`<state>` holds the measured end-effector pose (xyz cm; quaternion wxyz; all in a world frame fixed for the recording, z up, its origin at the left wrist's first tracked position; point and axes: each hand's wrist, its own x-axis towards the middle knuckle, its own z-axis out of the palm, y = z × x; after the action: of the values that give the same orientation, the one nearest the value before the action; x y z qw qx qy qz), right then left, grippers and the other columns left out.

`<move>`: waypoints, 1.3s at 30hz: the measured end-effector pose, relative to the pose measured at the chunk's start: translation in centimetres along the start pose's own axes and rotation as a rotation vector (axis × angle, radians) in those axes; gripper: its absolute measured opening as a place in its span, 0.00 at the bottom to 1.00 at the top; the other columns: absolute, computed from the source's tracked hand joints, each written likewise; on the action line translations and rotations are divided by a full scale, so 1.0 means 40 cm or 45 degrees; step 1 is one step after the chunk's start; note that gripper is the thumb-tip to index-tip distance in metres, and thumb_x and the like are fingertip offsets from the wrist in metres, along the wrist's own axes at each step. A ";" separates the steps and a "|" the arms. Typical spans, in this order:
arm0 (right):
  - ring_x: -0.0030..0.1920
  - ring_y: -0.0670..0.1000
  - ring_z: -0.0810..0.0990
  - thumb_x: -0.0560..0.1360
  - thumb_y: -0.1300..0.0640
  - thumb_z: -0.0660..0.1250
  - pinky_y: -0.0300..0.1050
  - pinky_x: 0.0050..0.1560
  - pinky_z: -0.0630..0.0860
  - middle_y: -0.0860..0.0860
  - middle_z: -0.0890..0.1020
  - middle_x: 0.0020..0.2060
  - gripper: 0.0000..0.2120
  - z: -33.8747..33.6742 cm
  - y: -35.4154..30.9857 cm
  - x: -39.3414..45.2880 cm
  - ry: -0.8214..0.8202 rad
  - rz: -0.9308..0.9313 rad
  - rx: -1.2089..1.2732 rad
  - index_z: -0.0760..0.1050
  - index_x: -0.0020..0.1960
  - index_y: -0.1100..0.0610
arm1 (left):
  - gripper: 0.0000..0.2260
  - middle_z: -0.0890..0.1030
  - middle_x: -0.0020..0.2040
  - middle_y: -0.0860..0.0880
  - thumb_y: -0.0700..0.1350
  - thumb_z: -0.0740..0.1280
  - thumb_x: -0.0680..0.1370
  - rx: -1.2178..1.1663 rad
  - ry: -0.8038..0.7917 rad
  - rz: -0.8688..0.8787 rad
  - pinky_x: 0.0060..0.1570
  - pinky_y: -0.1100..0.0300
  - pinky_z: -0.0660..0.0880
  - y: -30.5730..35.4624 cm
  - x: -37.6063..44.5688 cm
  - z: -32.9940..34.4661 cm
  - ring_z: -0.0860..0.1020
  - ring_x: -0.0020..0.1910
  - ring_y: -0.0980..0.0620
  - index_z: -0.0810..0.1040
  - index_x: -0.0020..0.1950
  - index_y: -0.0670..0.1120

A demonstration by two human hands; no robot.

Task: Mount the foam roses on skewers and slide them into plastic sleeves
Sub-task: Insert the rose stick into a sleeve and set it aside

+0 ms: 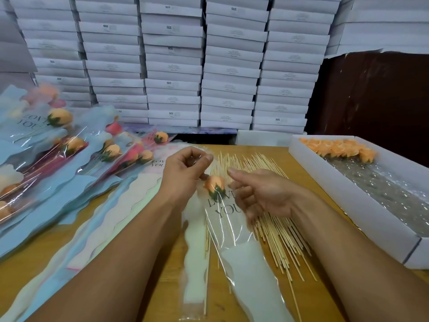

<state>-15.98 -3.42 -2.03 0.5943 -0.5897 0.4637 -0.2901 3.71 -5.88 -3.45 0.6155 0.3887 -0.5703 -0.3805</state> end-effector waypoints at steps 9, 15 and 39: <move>0.28 0.44 0.78 0.73 0.56 0.75 0.32 0.20 0.67 0.54 0.85 0.40 0.07 0.014 -0.007 -0.028 -0.485 0.185 -0.426 0.83 0.44 0.60 | 0.02 0.78 0.38 0.50 0.42 0.70 0.79 0.028 0.383 0.041 0.32 0.69 0.75 0.002 0.026 -0.027 0.75 0.32 0.59 0.81 0.47 0.44; 0.28 0.43 0.78 0.76 0.64 0.72 0.31 0.20 0.64 0.51 0.85 0.38 0.06 0.042 -0.006 -0.020 -0.521 0.172 -0.369 0.82 0.41 0.58 | 0.07 0.78 0.36 0.55 0.43 0.71 0.79 0.099 0.478 0.120 0.40 0.64 0.77 0.004 0.032 -0.033 0.74 0.34 0.63 0.79 0.41 0.52; 0.20 0.45 0.74 0.80 0.63 0.69 0.37 0.18 0.63 0.54 0.85 0.32 0.05 -0.012 0.028 0.048 0.706 -0.151 0.303 0.79 0.46 0.64 | 0.14 0.82 0.30 0.43 0.48 0.73 0.77 0.460 -0.574 -0.722 0.23 0.63 0.75 0.098 -0.106 0.056 0.78 0.24 0.50 0.82 0.43 0.36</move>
<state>-15.85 -5.19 -3.48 0.4920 -0.4401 0.5358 -0.5264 1.33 -0.50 -1.50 0.2676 0.5394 -0.6189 -0.5044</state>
